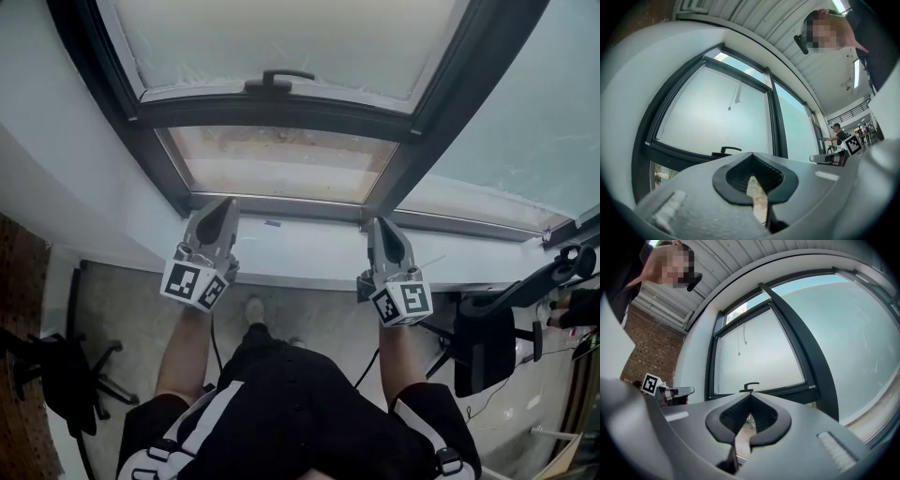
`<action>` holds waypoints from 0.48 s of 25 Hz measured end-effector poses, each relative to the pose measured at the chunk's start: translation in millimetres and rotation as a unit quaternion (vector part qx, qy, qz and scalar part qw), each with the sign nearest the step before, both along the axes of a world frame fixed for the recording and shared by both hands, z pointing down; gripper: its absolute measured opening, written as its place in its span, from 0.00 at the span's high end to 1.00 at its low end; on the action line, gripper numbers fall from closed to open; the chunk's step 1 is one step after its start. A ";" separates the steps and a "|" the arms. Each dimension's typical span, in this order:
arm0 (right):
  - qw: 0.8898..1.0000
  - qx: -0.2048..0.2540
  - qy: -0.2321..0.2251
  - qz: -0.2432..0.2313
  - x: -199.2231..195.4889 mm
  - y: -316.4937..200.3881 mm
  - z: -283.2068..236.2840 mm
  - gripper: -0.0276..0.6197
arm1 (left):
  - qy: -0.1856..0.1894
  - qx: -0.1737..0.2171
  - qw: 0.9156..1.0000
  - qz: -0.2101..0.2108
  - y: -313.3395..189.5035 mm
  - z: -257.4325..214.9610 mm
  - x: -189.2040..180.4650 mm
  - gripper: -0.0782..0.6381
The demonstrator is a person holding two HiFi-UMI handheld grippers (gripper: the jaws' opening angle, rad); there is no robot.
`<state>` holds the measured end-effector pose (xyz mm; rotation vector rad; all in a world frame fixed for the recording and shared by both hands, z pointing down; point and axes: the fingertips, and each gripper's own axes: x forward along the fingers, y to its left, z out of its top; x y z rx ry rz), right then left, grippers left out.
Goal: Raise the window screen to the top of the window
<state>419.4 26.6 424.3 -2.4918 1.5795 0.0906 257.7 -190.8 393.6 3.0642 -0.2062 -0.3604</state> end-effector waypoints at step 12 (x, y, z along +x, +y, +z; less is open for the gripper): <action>1.000 -0.002 -0.022 0.002 -25.0 66.1 20.3 0.95 | -0.032 -0.007 0.999 -0.034 37.1 24.9 -59.8 0.89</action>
